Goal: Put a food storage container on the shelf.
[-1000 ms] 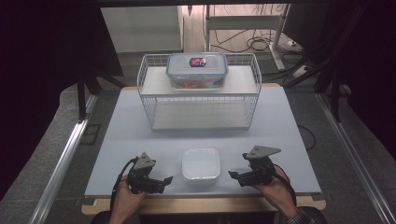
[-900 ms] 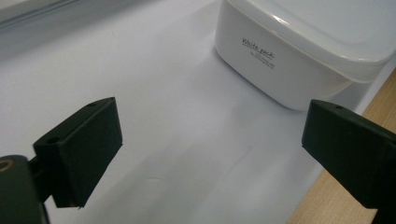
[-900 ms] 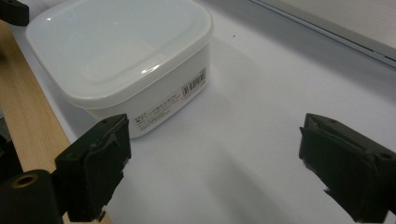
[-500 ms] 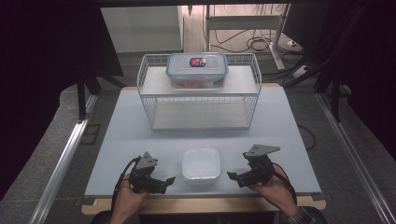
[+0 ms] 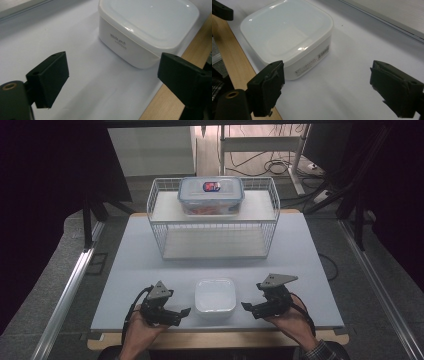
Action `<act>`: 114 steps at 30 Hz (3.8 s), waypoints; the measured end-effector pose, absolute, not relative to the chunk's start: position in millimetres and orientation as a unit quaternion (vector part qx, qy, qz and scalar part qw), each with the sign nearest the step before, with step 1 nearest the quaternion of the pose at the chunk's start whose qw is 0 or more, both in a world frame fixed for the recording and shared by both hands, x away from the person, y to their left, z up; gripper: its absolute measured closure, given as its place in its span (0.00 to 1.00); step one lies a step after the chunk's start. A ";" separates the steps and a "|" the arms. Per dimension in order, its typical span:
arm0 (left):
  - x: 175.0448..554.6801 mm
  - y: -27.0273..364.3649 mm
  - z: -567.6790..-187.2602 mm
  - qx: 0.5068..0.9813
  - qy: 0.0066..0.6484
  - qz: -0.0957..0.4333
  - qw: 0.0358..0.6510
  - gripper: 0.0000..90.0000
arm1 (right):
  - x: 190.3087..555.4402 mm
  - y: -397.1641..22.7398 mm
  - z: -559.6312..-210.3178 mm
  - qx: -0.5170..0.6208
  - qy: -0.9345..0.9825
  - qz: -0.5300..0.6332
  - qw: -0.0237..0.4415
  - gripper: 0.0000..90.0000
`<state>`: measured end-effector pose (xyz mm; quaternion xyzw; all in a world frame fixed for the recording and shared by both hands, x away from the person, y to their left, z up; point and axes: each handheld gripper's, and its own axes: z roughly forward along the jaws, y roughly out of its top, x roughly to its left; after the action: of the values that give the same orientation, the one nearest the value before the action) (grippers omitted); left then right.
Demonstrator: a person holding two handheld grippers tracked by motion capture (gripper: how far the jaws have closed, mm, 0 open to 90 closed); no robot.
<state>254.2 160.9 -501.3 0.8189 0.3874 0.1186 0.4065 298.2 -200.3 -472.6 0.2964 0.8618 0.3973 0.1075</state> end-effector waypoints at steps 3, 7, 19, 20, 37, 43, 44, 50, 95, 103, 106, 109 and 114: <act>254.4 159.0 -496.4 0.819 0.385 0.123 0.408 0.15 | 296.8 -197.4 -471.0 0.290 0.864 0.397 0.104 0.21; 259.5 155.9 -490.4 0.815 0.381 0.113 0.422 0.18 | 298.1 -195.6 -467.2 0.292 0.861 0.407 0.092 0.26; 291.1 128.6 -489.2 0.816 0.373 0.063 0.438 0.14 | 318.1 -165.3 -467.0 0.282 0.871 0.399 0.060 0.30; 292.5 126.9 -490.9 0.816 0.373 0.058 0.438 0.13 | 319.6 -162.5 -468.2 0.283 0.872 0.395 0.054 0.28; 285.3 127.3 -503.3 0.811 0.385 -0.027 0.439 0.31 | 320.3 -159.1 -483.0 0.328 0.864 0.379 -0.038 0.36; 284.1 135.7 -499.5 0.795 0.405 -0.028 0.451 0.55 | 317.7 -165.3 -476.5 0.360 0.851 0.382 -0.032 0.58; 283.8 136.5 -498.6 0.794 0.407 -0.030 0.452 0.58 | 317.9 -167.1 -475.5 0.370 0.846 0.383 -0.037 0.62; 282.5 138.7 -495.4 0.778 0.428 -0.026 0.460 0.72 | 316.7 -171.0 -468.6 0.391 0.835 0.386 -0.038 0.72; 301.3 144.5 -412.1 0.745 0.421 0.096 0.507 0.88 | 336.7 -172.7 -402.3 0.351 0.788 0.502 0.062 0.88; 309.3 147.3 -392.3 0.744 0.412 0.104 0.515 0.88 | 345.6 -171.2 -380.8 0.344 0.784 0.513 0.070 0.88; 310.3 147.8 -384.4 0.745 0.408 0.110 0.516 0.88 | 347.6 -171.5 -376.2 0.341 0.780 0.520 0.070 0.88; 312.4 148.4 -375.6 0.744 0.405 0.116 0.519 0.88 | 349.8 -171.2 -369.3 0.339 0.778 0.525 0.072 0.88; 318.3 149.1 -361.7 0.742 0.401 0.124 0.522 0.88 | 355.8 -169.7 -354.1 0.334 0.775 0.530 0.080 0.88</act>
<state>318.3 149.1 -361.7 0.7421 0.4015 0.1241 0.5222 355.8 -169.7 -354.1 0.3339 0.7754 0.5300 0.0798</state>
